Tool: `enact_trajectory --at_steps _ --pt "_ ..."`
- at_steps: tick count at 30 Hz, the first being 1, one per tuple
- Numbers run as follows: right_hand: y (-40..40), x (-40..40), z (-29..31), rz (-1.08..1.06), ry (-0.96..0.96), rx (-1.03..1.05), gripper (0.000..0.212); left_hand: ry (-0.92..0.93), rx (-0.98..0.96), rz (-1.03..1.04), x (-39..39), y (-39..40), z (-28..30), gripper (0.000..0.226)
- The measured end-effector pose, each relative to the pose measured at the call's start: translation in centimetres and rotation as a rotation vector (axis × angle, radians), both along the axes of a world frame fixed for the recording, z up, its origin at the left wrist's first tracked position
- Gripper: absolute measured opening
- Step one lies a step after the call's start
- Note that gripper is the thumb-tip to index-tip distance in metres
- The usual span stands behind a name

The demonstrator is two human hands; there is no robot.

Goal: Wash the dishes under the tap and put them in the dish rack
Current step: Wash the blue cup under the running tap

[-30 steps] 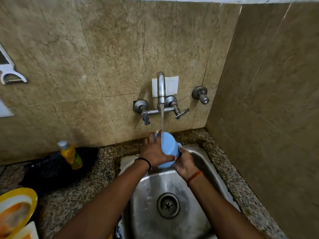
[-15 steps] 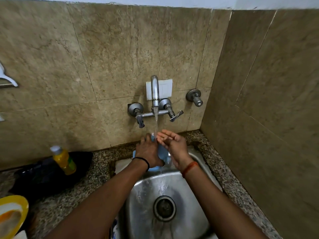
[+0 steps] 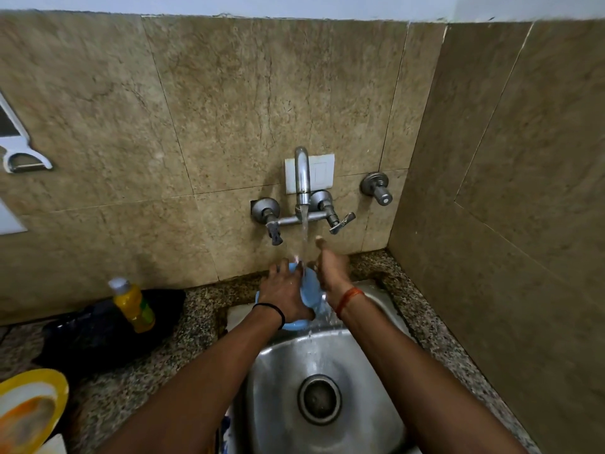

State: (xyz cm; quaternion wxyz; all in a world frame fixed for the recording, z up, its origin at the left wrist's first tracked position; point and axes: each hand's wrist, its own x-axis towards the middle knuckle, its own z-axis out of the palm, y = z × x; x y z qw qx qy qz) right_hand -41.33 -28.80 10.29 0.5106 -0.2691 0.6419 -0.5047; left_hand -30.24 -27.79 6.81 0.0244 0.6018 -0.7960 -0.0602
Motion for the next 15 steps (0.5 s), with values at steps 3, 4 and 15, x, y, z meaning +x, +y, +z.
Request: enact_trajectory --at_steps 3,4,15 --pt "-1.0 -1.8 0.5 -0.126 0.14 -0.06 0.039 -0.001 0.004 0.0 -0.1 0.0 0.3 0.112" --pt "-1.4 -2.4 0.9 -0.123 0.161 -0.076 0.039 0.003 -0.001 -0.003 -0.1 0.0 0.4 0.11" --pt "-5.5 -4.7 2.3 0.065 -0.204 -0.014 0.057 -0.018 -0.044 -0.031 -0.8 0.1 0.8 0.114"
